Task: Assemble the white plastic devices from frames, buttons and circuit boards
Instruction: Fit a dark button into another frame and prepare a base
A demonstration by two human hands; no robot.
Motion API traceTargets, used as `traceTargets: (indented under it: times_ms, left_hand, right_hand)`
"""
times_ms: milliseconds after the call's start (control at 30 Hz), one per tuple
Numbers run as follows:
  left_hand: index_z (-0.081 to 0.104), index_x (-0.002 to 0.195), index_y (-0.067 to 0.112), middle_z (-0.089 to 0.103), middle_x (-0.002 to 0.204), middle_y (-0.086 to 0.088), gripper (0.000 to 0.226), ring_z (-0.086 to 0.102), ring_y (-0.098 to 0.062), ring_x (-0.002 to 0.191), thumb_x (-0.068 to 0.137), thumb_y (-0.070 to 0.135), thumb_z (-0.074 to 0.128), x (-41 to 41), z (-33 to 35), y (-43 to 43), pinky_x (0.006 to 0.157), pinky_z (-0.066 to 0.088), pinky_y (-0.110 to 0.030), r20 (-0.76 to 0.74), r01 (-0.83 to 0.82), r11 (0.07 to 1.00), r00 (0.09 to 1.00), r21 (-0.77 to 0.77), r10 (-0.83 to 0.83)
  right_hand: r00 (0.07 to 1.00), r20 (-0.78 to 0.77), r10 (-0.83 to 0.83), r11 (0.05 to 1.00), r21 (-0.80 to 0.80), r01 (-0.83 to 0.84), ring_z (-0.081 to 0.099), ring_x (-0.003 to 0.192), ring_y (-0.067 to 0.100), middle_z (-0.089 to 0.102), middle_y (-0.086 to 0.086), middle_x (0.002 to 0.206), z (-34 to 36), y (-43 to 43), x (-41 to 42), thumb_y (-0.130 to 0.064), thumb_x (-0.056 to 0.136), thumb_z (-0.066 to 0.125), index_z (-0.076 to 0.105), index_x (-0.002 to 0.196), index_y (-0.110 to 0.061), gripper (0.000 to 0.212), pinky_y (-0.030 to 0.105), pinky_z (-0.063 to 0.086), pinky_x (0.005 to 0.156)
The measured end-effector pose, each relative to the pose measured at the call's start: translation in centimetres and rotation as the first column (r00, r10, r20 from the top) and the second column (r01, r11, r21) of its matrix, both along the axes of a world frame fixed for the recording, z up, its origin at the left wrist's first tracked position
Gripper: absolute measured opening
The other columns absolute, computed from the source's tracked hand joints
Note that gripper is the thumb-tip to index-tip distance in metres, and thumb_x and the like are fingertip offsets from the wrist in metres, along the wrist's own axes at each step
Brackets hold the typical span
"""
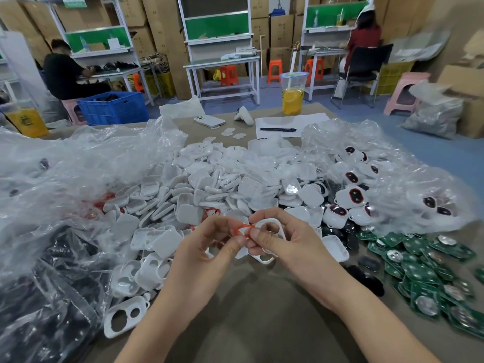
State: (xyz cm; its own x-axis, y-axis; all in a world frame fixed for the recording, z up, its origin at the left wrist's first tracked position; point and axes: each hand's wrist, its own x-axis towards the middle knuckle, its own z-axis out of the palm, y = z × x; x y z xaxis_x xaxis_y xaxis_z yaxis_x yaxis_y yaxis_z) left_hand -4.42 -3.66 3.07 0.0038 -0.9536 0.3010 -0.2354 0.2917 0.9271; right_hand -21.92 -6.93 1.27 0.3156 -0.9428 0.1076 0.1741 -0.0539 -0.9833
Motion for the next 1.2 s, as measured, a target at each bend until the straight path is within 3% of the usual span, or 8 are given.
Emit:
traceTargets:
  times_ms: [133, 367, 667, 933, 1033, 1200]
  left_hand:
    - [0.068, 0.091, 0.038, 0.075, 0.092, 0.009, 0.014, 0.069, -0.009, 0.090, 0.078, 0.037, 0.070, 0.1, -0.2, -0.1, 0.081, 0.051, -0.015, -0.003, 0.019, 1.000, 1.000, -0.004, -0.019]
    - [0.064, 0.091, 0.038, 0.073, 0.093, 0.010, 0.011, 0.068, -0.006, 0.090, 0.085, 0.032, 0.071, 0.4, -0.8, -0.4, 0.079, 0.048, -0.013, 0.072, 0.017, 1.000, 0.997, -0.005, -0.016]
    - [0.059, 0.089, 0.034, 0.070, 0.086, 0.009, 0.008, 0.065, -0.010, 0.082, 0.085, 0.032, 0.066, 0.6, -0.9, -0.4, 0.075, 0.046, -0.013, 0.092, 0.056, 0.998, 0.994, 0.010, -0.056]
    - [0.061, 0.097, 0.040, 0.071, 0.095, 0.010, 0.015, 0.068, -0.011, 0.094, 0.089, 0.030, 0.068, 0.6, -1.0, -0.3, 0.081, 0.047, -0.014, 0.085, 0.063, 0.998, 0.994, 0.017, -0.064]
    - [0.063, 0.098, 0.045, 0.071, 0.096, 0.014, 0.026, 0.068, -0.008, 0.094, 0.094, 0.021, 0.071, 0.6, -1.0, -0.2, 0.081, 0.046, -0.012, 0.109, 0.043, 0.999, 0.993, 0.003, -0.043]
    - [0.064, 0.102, 0.051, 0.070, 0.096, 0.020, 0.027, 0.065, -0.002, 0.096, 0.094, 0.025, 0.070, 0.4, -0.9, 0.1, 0.079, 0.042, -0.005, 0.243, 0.000, 0.997, 0.970, -0.082, 0.020]
  right_hand:
    - [1.000, 0.023, 0.017, 1.000, -0.010, -0.017, 0.073, 0.082, 0.015, 0.075, 0.005, 0.084, 0.1, 0.1, 0.0, -0.018, 0.091, 0.073, 0.073, 0.099, -0.025, 0.011, 0.025, 0.058, 0.078]
    - [0.999, -0.035, 0.040, 0.999, -0.020, -0.040, 0.071, 0.073, 0.013, 0.071, 0.000, 0.076, 0.3, 0.1, -0.1, -0.020, 0.094, 0.070, 0.073, 0.097, -0.028, 0.009, 0.018, 0.053, 0.071]
    - [0.991, -0.111, 0.074, 0.996, -0.047, -0.080, 0.066, 0.071, 0.014, 0.069, -0.001, 0.072, 0.0, 0.0, -0.2, -0.030, 0.092, 0.067, 0.070, 0.094, -0.034, 0.006, 0.026, 0.053, 0.075]
    - [0.989, -0.113, 0.099, 0.993, -0.048, -0.105, 0.062, 0.067, 0.015, 0.067, 0.000, 0.069, 0.2, 0.2, -0.1, -0.032, 0.090, 0.062, 0.066, 0.093, -0.034, 0.006, 0.028, 0.050, 0.072]
    - [0.990, -0.051, 0.128, 0.992, -0.004, -0.128, 0.061, 0.065, 0.014, 0.066, 0.001, 0.068, 0.3, 0.2, -0.1, -0.028, 0.088, 0.063, 0.067, 0.090, -0.032, 0.006, 0.023, 0.049, 0.066]
    - [0.980, 0.102, 0.171, 0.979, 0.098, -0.181, 0.061, 0.065, 0.016, 0.065, 0.003, 0.073, 0.2, 0.2, -0.1, -0.020, 0.087, 0.065, 0.068, 0.091, -0.024, 0.006, 0.025, 0.048, 0.061]
